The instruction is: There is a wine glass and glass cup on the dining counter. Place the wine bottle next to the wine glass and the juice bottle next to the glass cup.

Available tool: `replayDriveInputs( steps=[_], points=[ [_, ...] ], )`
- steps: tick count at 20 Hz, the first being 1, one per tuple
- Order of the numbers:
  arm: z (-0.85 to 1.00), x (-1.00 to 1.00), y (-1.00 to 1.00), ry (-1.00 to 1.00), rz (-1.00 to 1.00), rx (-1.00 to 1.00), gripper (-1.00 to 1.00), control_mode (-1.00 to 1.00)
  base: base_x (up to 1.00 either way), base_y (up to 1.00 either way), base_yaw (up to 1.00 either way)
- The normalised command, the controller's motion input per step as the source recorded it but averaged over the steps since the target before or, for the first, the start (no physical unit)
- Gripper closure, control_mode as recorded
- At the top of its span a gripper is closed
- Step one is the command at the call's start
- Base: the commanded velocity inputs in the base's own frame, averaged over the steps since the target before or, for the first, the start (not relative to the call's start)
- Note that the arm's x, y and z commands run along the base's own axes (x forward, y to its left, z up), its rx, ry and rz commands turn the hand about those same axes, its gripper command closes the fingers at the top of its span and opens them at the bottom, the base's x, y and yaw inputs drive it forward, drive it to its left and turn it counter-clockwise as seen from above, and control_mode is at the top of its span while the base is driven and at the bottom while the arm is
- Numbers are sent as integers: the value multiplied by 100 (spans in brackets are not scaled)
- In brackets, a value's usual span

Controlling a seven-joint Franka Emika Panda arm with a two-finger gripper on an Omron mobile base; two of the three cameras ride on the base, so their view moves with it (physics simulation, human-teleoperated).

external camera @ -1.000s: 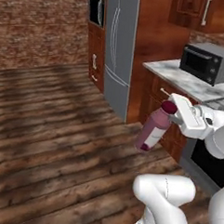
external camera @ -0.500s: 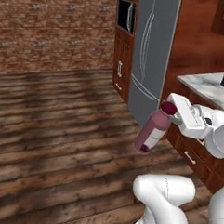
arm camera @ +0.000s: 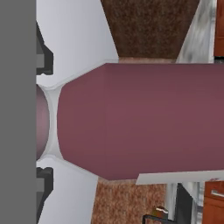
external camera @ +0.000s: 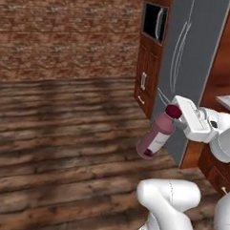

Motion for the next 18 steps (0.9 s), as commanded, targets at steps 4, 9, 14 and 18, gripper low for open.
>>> replayDriveInputs(
  steps=[4, 9, 14, 18],
  points=[
    [0, 0, 0, 0, 0, 0, 100, 100, 100, 0, 17],
    [0, 0, 0, 0, 0, 0, 100, 100, 100, 0, 15],
    [0, 0, 0, 0, 0, 0, 100, 100, 100, 7, 15],
    [0, 0, 0, 0, 0, 0, 100, 100, 100, 17, 16]
  ],
)
